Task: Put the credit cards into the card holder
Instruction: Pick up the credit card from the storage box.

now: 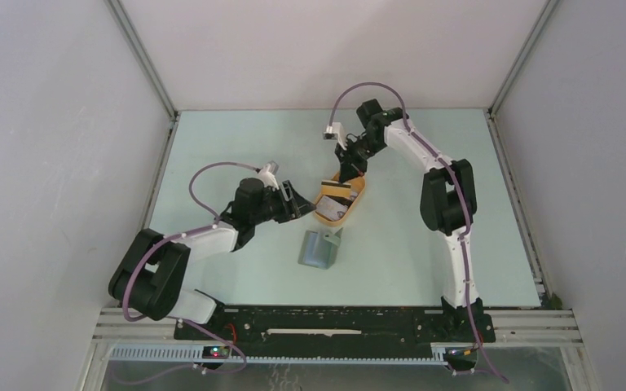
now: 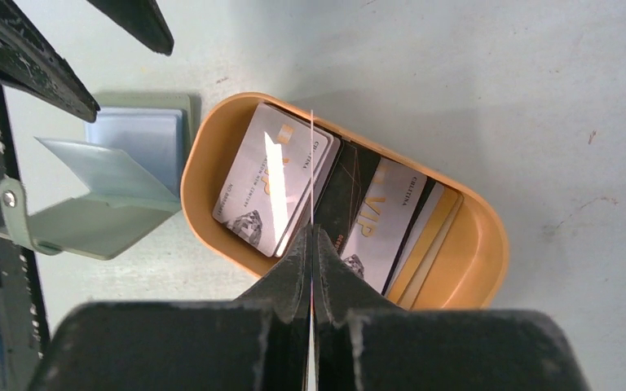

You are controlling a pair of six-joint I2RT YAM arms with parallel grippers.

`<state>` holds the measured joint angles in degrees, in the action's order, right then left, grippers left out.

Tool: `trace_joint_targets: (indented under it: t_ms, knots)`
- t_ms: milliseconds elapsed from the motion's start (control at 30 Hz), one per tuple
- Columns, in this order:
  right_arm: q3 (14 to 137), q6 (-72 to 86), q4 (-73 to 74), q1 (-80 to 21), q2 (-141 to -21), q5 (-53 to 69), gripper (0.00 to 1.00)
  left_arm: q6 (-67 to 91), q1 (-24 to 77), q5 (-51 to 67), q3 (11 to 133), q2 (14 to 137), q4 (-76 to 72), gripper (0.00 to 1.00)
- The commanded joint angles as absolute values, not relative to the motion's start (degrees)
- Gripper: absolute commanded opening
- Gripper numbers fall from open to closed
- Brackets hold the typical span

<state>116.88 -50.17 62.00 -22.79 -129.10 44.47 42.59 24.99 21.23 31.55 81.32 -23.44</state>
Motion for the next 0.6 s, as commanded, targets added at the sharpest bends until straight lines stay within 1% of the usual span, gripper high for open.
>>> trace_joint_targets:
  t_ms: [0,333,567]
  knots:
    - [115.3,-42.0,59.0,-20.8,-124.8,49.6,0.00,44.4,24.6,21.7,29.7,79.6,-27.9,0.63]
    - [111.4,-27.9,52.9,-18.0,-123.1,54.3,0.00,47.0,23.2,23.2,32.2,81.2,-30.6,0.66]
    - [106.1,-15.9,46.2,-16.5,-119.0,59.1,0.00,53.7,22.9,25.3,32.8,83.4,-36.3,0.72]
